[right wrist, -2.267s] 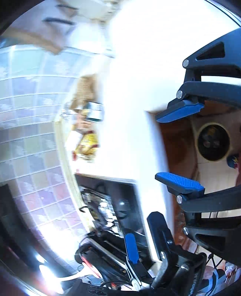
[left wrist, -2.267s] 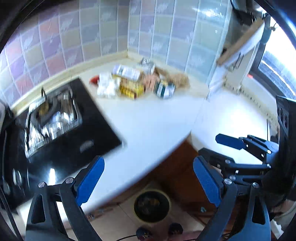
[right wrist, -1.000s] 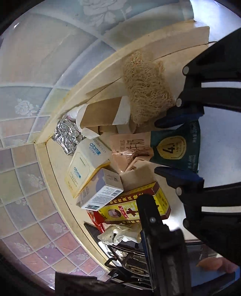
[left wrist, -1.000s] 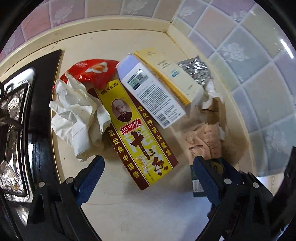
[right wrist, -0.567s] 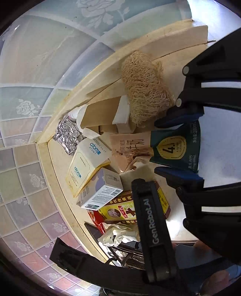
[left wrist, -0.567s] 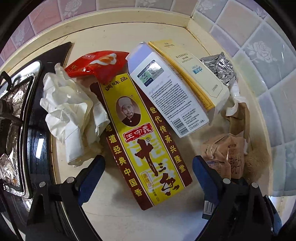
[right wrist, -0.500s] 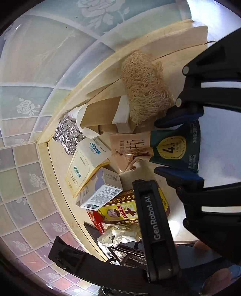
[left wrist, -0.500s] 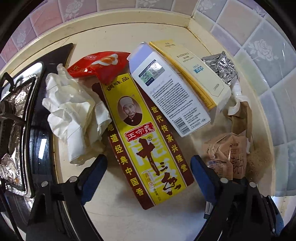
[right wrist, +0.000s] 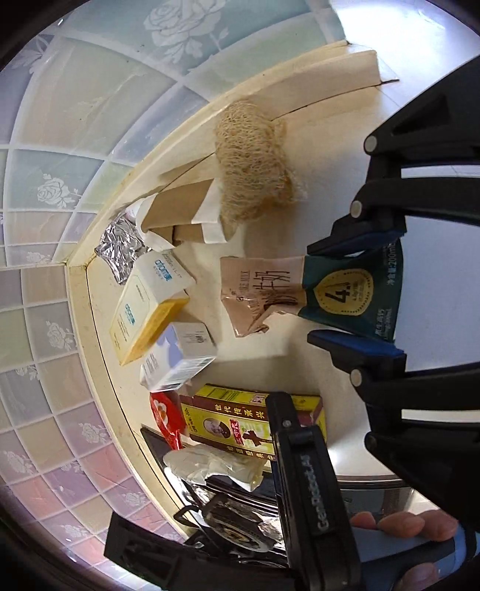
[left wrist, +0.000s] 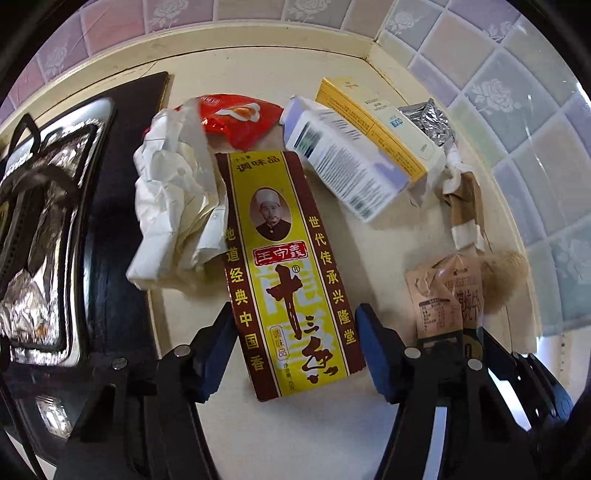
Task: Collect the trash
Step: 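Grasp the yellow spice box with the left tool while the right tool grasps the milk carton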
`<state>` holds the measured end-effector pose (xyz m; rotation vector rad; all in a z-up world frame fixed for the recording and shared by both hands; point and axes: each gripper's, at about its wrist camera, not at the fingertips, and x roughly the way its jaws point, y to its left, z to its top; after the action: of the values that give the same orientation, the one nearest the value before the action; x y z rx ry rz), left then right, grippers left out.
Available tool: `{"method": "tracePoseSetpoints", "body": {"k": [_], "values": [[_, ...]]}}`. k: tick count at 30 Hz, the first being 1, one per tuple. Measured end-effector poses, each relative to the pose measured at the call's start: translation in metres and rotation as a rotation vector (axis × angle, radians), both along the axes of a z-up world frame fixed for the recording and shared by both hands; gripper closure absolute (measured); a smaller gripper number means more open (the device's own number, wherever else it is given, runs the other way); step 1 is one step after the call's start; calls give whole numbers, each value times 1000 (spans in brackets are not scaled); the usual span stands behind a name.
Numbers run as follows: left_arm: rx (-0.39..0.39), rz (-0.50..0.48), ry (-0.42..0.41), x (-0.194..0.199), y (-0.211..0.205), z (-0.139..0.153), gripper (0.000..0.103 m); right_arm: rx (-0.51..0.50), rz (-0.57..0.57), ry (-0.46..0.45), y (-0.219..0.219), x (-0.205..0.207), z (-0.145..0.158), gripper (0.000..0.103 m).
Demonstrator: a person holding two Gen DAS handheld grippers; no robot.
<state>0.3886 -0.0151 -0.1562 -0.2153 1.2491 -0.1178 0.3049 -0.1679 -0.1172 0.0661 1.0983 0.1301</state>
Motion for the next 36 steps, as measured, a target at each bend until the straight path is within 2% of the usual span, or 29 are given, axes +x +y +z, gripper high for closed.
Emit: {"method": "tracePoseSetpoints", "body": {"k": [5, 9, 15, 24, 32, 34, 36], "values": [[-70, -4, -37, -29, 18, 18, 42, 6, -13, -30, 6, -21, 12, 64], [-115, -20, -67, -63, 33, 41, 43, 63, -31, -58, 9, -41, 28, 65], [-138, -65, -124, -104, 36, 69, 43, 134, -21, -98, 13, -74, 47, 65], [-173, -125, -222, -199, 54, 101, 44, 220, -30, -154, 15, -138, 70, 65], [-150, -196, -337, -287, 60, 113, 44, 243, -38, -162, 18, -220, 71, 65], [-120, -218, -365, -312, 58, 108, 43, 231, -35, -148, 20, -238, 64, 65], [-108, -235, -355, -332, 59, 100, 43, 187, -22, -131, 25, -255, 56, 65]]}}
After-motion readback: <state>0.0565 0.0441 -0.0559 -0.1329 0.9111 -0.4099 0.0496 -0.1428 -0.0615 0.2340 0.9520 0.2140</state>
